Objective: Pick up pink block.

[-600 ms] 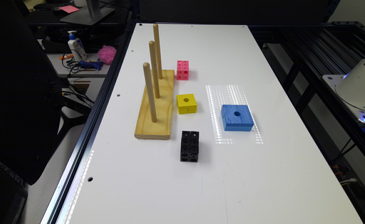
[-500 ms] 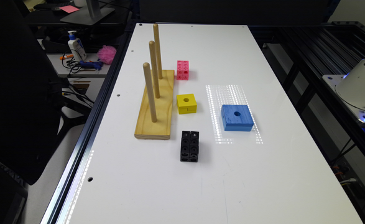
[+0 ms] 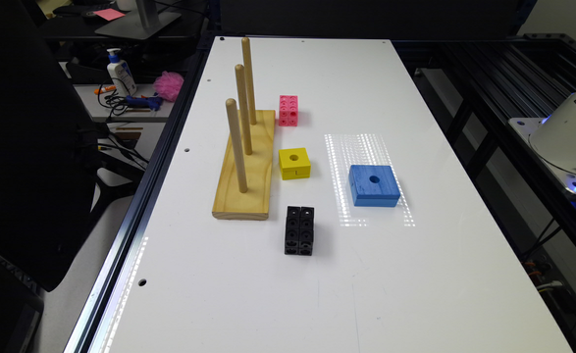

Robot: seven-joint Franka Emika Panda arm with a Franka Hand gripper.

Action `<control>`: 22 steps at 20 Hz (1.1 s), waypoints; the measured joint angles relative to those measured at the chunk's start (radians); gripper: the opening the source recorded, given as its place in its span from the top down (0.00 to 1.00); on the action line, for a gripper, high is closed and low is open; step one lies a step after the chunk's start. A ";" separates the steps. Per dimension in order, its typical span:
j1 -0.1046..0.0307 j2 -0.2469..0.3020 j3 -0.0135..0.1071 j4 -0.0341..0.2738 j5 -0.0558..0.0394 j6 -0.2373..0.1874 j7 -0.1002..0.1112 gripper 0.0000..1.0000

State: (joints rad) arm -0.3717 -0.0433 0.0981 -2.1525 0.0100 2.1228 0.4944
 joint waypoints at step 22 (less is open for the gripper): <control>0.000 0.075 0.038 -0.085 0.0011 0.152 0.034 0.00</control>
State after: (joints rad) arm -0.3718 0.0321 0.1364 -2.2380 0.0110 2.2744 0.5280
